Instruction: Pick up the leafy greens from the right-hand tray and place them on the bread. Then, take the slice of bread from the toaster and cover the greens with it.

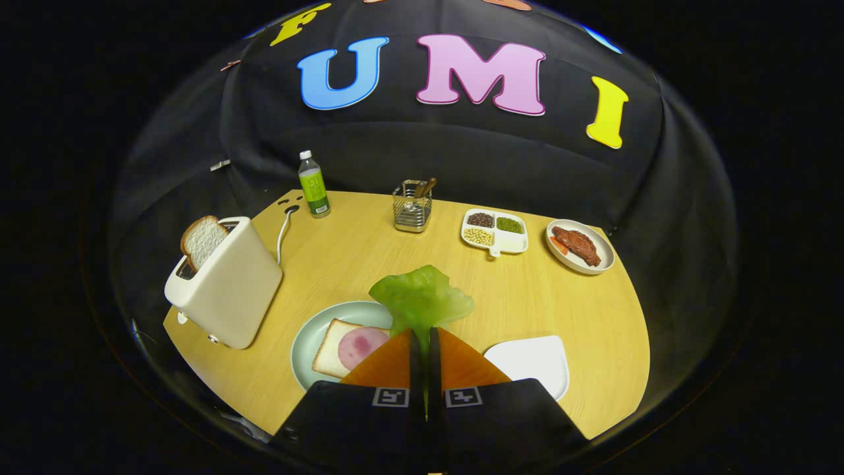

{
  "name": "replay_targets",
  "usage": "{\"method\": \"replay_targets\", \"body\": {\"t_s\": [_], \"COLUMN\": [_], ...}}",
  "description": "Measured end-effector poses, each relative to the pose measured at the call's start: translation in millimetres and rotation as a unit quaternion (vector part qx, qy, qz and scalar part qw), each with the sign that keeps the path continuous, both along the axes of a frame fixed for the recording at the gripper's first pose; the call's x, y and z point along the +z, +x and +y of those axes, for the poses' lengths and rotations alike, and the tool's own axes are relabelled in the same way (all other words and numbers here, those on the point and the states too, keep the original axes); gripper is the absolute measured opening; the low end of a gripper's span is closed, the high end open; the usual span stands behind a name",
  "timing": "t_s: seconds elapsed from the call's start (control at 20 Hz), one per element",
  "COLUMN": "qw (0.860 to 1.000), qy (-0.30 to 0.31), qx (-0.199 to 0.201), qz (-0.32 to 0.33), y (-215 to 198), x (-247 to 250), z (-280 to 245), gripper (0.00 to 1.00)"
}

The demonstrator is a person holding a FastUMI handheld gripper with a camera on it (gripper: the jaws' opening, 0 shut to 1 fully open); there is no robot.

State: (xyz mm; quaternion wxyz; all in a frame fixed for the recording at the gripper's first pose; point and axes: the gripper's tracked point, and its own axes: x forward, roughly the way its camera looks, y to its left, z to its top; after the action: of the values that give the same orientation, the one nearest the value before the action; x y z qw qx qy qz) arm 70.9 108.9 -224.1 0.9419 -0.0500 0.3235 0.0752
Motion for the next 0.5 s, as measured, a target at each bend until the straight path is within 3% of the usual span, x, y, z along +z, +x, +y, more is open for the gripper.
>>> {"method": "replay_targets", "body": {"t_s": [0.5], "qw": [0.997], "qy": [-0.020], "qx": [0.052], "qz": [0.047], "y": [-1], "x": [-47], "z": [71], "gripper": [0.05]}}
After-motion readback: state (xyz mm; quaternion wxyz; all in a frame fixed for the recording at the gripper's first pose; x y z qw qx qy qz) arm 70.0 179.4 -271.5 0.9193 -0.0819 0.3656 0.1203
